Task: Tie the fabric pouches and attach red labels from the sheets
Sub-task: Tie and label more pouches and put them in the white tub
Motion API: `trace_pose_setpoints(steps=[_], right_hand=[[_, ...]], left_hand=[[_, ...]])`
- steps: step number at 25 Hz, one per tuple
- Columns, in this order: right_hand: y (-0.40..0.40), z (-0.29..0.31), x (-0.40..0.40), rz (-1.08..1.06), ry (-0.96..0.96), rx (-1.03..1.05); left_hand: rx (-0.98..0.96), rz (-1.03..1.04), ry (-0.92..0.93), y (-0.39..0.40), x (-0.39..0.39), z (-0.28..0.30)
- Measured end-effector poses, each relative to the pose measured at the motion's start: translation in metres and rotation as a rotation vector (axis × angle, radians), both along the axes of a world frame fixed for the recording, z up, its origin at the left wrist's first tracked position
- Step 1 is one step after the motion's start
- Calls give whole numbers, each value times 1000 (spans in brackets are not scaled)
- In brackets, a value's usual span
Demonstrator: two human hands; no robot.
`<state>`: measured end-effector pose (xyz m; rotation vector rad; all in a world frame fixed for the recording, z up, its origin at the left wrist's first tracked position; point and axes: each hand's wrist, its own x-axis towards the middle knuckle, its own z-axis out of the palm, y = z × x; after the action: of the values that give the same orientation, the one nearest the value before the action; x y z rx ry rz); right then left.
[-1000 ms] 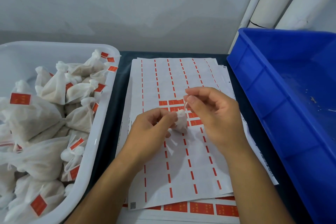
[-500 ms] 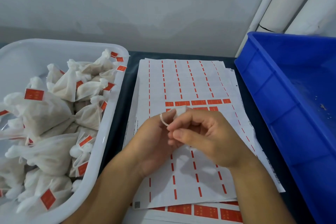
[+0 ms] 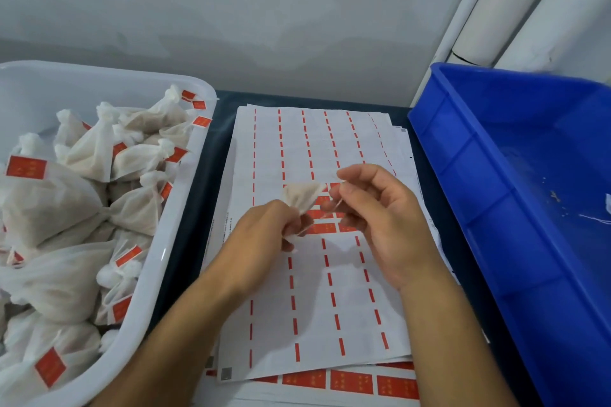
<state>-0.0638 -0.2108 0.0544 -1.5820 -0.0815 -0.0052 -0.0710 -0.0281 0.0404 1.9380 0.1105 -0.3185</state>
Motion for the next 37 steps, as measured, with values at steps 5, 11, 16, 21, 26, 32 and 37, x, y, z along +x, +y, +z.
trace_pose_setpoints(steps=[5, 11, 16, 21, 26, 32, 37], right_hand=[[2, 0, -5, 4, -358, -269], [7, -7, -4, 121, -330, -330], [1, -10, 1, 172, -240, -379], [-1, -5, -2, 206, -276, -338], [-6, -4, -4, 272, -313, -404], [-6, -5, -4, 234, -358, -561], [-6, -5, -4, 225, -344, -587]], left_hand=[[354, -206, -400, -5, -5, -6], [186, -393, -464, -9, -7, -10], [-59, -278, -268, -7, -5, -5], [-208, -163, -92, -2, -1, 0], [-242, -94, -24, 0, 2, -2], [-258, 17, -24, 3, 5, -4], [-276, 107, -34, -2, 4, -5]])
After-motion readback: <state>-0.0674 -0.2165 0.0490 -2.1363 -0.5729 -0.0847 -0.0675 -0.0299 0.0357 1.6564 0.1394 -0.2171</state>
